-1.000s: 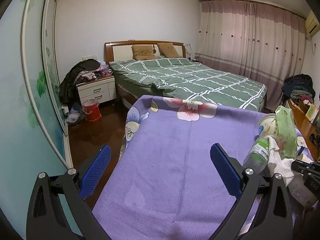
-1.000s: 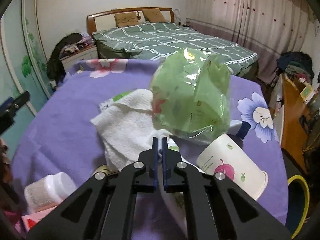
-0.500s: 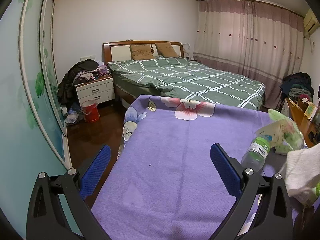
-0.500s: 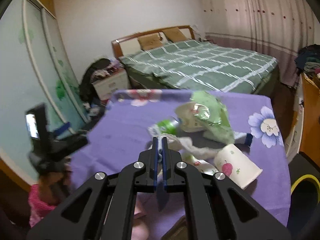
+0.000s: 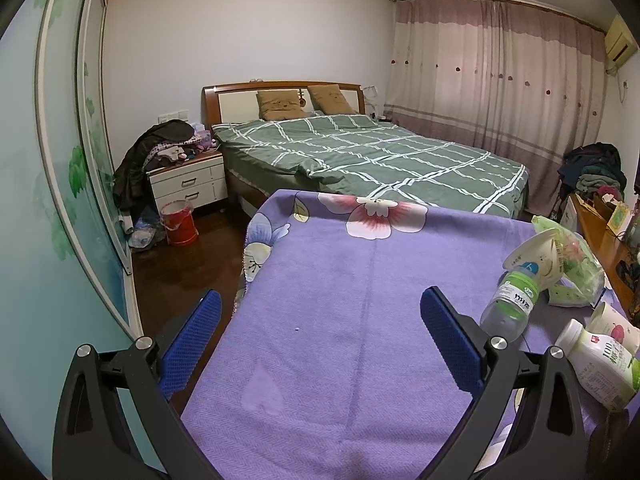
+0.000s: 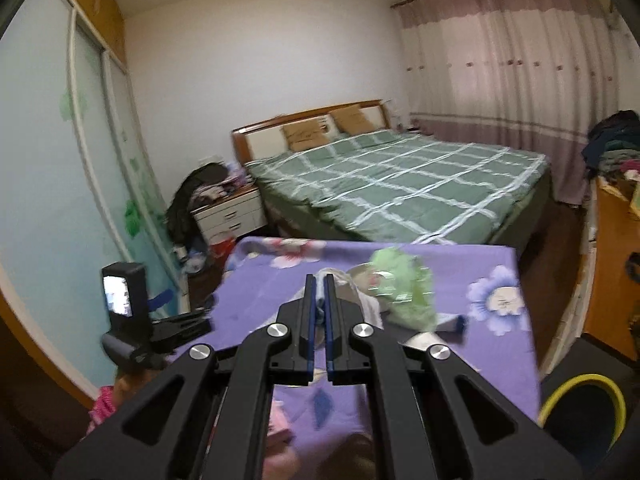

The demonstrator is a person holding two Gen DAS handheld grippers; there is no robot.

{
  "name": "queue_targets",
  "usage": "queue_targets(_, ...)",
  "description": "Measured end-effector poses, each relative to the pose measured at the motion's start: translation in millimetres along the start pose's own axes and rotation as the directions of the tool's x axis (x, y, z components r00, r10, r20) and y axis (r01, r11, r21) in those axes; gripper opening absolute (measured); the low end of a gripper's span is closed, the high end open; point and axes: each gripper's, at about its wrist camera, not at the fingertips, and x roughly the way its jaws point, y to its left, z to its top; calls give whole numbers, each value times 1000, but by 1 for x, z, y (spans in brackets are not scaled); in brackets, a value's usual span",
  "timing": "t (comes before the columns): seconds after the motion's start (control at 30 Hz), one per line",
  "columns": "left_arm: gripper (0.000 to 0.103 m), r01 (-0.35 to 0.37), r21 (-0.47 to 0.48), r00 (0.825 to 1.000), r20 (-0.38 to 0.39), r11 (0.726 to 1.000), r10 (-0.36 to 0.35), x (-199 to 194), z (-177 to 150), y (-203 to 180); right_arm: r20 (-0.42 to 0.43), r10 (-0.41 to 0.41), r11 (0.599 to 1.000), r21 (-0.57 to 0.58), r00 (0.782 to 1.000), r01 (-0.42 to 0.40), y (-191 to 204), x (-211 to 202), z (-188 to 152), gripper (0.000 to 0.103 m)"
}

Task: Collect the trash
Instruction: 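Carry the tissues to the bin and drop them with the right gripper, then grasp the pink strawberry milk carton with the left gripper and lift it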

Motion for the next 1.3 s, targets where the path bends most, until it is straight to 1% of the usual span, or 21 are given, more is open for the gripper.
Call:
queue_targets(0.1,98,8,2,1000,2,1000,-8,0,0,-3,2,-91,995,49,996,91,-32,-8,-5,4)
queue_targets(0.17,98,14,7,1000,4,1000,-14,-2,0,-5,-7,-161,982,96,987,161,-58,-12,-11,4)
queue_targets(0.23,98,21,15,1000,7,1000,-21,-3,0,-7,-26,-233,961,146,972,234,-88,-16,-21,4)
queue_targets(0.33,98,28,34,1000,10,999,-29,-5,-2,-11,-76,-342,913,208,936,351,-132,-19,-40,4)
queue_targets(0.4,98,29,42,1000,10,999,-29,-5,-2,-12,-120,-410,873,235,904,427,-161,-21,-53,4)
queue_targets(0.5,98,31,46,999,9,998,-31,-5,-2,-14,-175,-504,807,253,846,533,-196,-24,-74,4)
queue_targets(0.53,98,30,45,999,10,999,-31,-5,-2,-13,-195,-535,781,257,822,569,-209,-25,-81,4)
queue_targets(0.7,98,33,37,999,10,999,-33,-4,-2,-14,-289,-614,687,263,735,677,-259,-22,-108,5)
queue_targets(0.73,98,33,38,999,10,999,-33,-5,-2,-14,-306,-628,667,261,715,698,-266,-20,-113,6)
queue_targets(0.8,98,34,39,999,10,999,-34,-6,-2,-13,-335,-664,624,245,669,742,-278,-22,-123,6)
queue_targets(0.83,98,34,41,999,9,999,-34,-5,-3,-13,-345,-678,604,241,649,760,-281,-22,-127,8)
queue_targets(0.87,98,33,44,999,8,998,-34,-5,-3,-13,-349,-684,593,245,640,767,-282,-23,-128,11)
queue_targets(0.93,98,34,51,999,6,998,-34,-5,-3,-15,-343,-693,584,249,634,773,-284,-23,-129,17)
queue_targets(0.97,98,35,54,999,6,998,-35,-5,-3,-16,-332,-697,583,254,636,772,-281,-22,-128,18)
queue_targets(1.0,98,35,57,999,6,998,-35,-5,-3,-17,-319,-697,587,260,642,767,-278,-20,-125,19)
queue_targets(1.03,98,34,63,999,6,997,-35,-5,-4,-19,-299,-691,600,270,658,753,-273,-18,-122,19)
queue_targets(1.1,98,35,70,999,9,997,-36,-5,-5,-20,-240,-676,631,301,697,715,-262,-12,-112,20)
queue_targets(1.13,98,35,72,999,11,997,-36,-5,-5,-20,-200,-666,652,312,719,691,-254,-9,-107,25)
queue_targets(1.17,98,35,75,999,13,997,-36,-6,-5,-20,-157,-656,675,317,738,667,-245,-3,-99,32)
queue_targets(1.23,98,34,81,999,18,996,-35,-7,-5,-21,-88,-641,710,310,762,632,-227,10,-89,38)
queue_targets(1.3,98,33,87,999,25,996,-35,-9,-5,-21,-37,-627,742,276,778,611,-208,27,-79,39)
